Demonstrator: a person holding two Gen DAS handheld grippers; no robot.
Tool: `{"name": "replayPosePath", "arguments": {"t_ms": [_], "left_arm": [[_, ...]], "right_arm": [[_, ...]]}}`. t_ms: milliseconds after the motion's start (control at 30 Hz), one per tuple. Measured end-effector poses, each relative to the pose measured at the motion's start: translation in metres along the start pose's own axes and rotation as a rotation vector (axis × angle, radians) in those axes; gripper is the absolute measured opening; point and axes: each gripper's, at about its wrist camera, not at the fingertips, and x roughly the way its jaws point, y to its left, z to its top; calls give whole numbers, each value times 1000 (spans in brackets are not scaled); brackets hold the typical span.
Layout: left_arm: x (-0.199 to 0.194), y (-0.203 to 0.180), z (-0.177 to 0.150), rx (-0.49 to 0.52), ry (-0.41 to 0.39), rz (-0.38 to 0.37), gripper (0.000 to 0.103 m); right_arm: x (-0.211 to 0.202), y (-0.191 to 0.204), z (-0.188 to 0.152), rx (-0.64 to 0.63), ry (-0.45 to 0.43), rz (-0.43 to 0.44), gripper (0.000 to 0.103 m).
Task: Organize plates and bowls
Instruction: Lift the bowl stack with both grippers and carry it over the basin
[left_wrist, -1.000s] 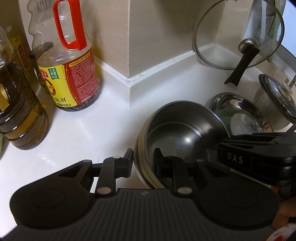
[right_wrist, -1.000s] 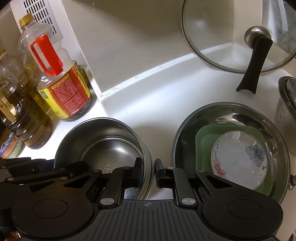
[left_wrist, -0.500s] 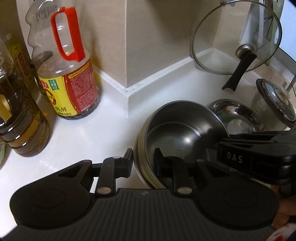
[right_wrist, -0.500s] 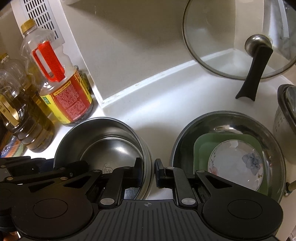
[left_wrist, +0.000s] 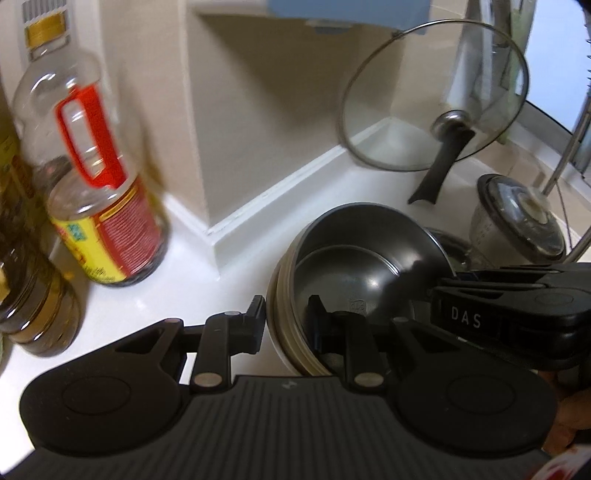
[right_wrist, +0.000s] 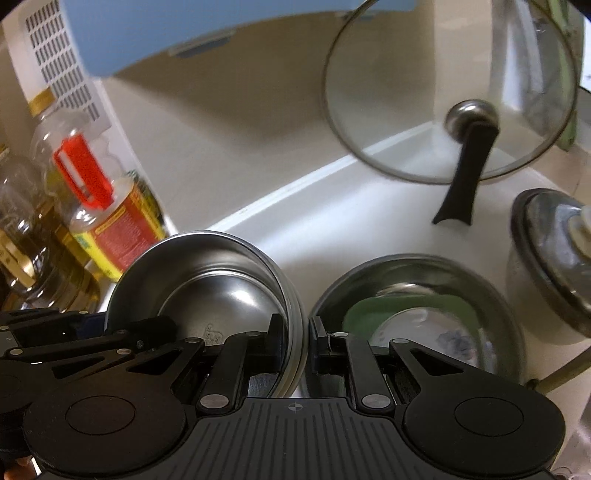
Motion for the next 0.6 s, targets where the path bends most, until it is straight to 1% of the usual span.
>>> {"name": "replayPosePath", "arguments": {"t_ms": [300, 600], "left_arm": [[11, -41, 18, 62, -6, -83, 21], [35, -81, 28, 107, 29, -161, 21]], "right_arm": [[-19, -37, 5, 63, -30, -84, 14], [-28, -80, 4, 127, -22, -172, 14]]}}
